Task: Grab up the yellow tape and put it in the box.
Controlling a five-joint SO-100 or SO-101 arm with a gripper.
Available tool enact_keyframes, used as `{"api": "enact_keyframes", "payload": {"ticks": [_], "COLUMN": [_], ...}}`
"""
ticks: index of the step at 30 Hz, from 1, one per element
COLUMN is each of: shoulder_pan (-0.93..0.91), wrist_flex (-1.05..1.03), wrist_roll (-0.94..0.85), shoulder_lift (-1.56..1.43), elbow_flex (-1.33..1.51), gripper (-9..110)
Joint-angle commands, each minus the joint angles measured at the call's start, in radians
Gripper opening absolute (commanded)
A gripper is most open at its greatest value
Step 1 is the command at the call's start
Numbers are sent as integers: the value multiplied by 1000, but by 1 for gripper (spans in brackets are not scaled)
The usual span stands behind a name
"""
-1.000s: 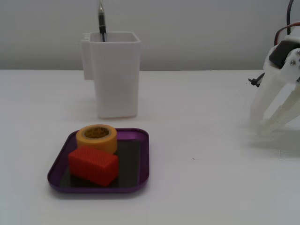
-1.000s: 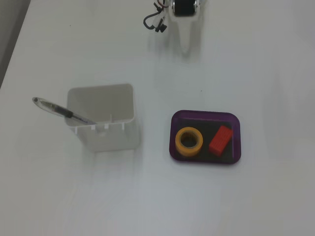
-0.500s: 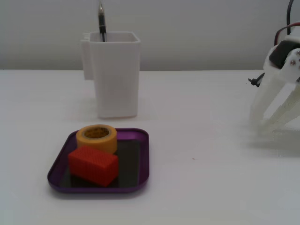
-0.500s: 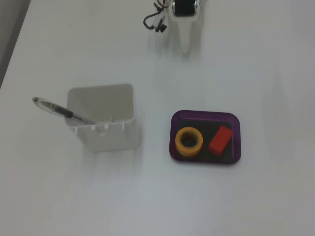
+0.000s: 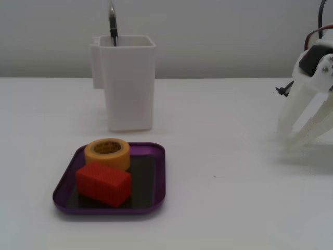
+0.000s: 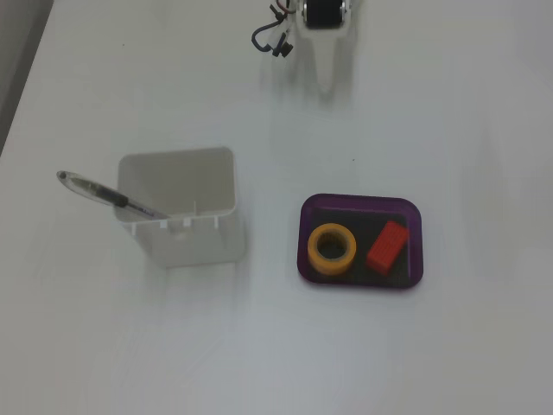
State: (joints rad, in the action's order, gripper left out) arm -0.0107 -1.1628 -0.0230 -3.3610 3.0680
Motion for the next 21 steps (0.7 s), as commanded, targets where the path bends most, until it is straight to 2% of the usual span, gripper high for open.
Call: {"api": "enact_keyframes", "payload": {"ticks": [1, 21], "shoulder_pan": [3, 3], "wrist_flex": [9, 9], "wrist_roll": [5, 5], "shoulder_lift": [-55, -55], "elbow_flex": [5, 5], "gripper": [0, 0]}}
